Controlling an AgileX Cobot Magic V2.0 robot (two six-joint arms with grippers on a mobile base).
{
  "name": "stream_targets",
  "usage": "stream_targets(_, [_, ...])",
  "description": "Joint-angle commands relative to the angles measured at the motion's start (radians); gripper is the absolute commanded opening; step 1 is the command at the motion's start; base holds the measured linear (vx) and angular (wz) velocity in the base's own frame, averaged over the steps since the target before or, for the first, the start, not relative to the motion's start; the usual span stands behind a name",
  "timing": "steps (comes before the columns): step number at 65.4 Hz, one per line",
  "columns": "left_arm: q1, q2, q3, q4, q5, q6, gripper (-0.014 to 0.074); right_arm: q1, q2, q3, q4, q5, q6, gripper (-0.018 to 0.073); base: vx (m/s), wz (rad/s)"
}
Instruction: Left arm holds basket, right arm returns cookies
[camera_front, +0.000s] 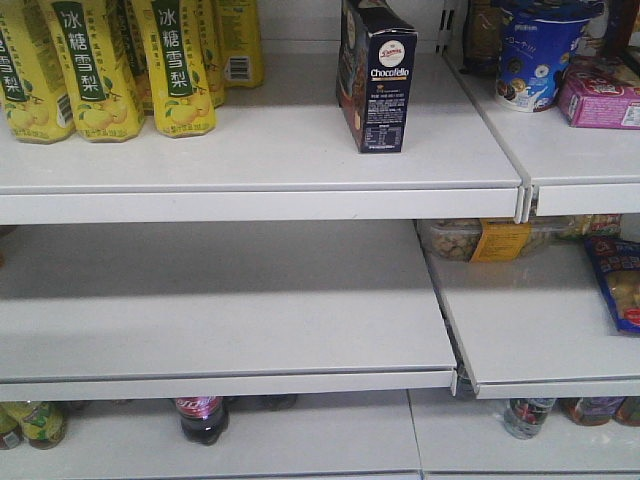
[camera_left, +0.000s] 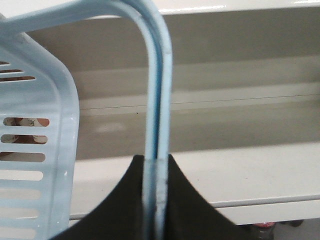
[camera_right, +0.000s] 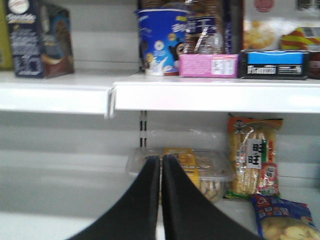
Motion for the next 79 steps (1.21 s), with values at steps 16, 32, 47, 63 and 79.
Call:
stream_targets(16, [0.003, -0.011, -0.027, 0.014, -0.105, 0.011, -0.0006, 0.026, -0.154, 0.067, 0.226, 0.043, -0.26, 0.0, 0.0, 0.0])
stream_targets(32, [0.003, -0.011, -0.027, 0.014, -0.105, 0.011, -0.0006, -0.061, -0.169, 0.067, 0.229, 0.117, -0.184, 0.0, 0.0, 0.0])
stream_targets(47, [0.003, -0.011, -0.027, 0.014, -0.105, 0.011, -0.0006, -0.066, -0.169, 0.067, 0.229, 0.13, -0.17, 0.0, 0.0, 0.0])
stream_targets(63, [0.003, -0.011, -0.027, 0.014, -0.105, 0.011, -0.0006, -0.066, -0.169, 0.066, 0.221, 0.133, -0.17, 0.0, 0.0, 0.0])
stream_targets(79, [0.003, -0.011, -0.027, 0.014, -0.105, 0.011, -0.0006, -0.066, -0.169, 0.066, 0.221, 0.133, -0.17, 0.0, 0.0, 0.0])
